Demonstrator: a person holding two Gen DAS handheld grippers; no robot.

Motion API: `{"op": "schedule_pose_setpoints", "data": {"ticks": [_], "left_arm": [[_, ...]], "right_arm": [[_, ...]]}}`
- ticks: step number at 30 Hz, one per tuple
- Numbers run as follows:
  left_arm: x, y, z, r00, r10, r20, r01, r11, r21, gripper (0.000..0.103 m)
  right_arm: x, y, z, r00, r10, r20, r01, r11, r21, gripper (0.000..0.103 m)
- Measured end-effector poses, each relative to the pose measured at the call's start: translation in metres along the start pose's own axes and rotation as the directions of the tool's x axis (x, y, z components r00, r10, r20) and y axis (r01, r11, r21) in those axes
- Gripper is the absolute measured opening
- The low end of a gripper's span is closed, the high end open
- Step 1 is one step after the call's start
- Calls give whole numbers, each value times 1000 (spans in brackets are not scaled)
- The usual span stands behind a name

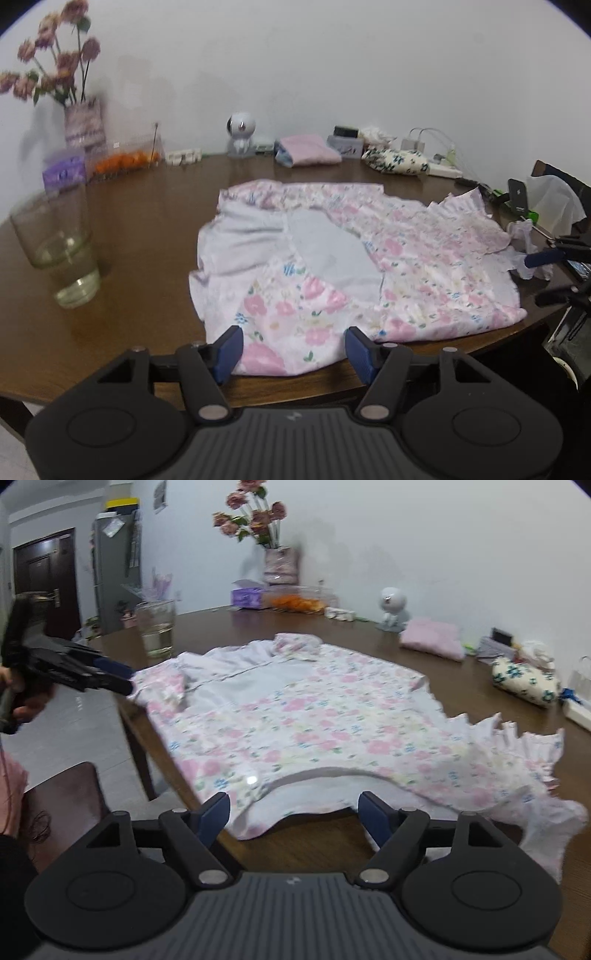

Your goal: Fold clothes

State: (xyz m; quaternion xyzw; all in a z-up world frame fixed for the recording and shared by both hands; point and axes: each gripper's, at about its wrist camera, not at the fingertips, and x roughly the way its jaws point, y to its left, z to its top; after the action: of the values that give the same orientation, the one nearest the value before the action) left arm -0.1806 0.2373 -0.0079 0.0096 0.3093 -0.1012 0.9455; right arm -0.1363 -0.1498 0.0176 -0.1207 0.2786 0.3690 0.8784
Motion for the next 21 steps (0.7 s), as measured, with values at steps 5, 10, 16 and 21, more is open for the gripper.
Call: {"op": "schedule_pose_setpoints", "data": {"ticks": [5,10,16,21], "left_arm": [[12,6,-1,1000,-27,-12,27,999,-34,60],[17,4,0,999,-32,3,32,999,-37,59],[19,5,1,999,-38,23,39,998,-45,49],[11,7,-3,997,-68,26,69,997,-38,54]], "right_arm": [[10,-1,-5,1000,-1,-25,1,1000,12,77],[17,-1,-9,999,-8,-49,9,1000,18,76],[19,-4,-10,998,-21,-58,23,999,24,76],[6,-10,-11,1000,3,-22,-2,999,35,76]]}}
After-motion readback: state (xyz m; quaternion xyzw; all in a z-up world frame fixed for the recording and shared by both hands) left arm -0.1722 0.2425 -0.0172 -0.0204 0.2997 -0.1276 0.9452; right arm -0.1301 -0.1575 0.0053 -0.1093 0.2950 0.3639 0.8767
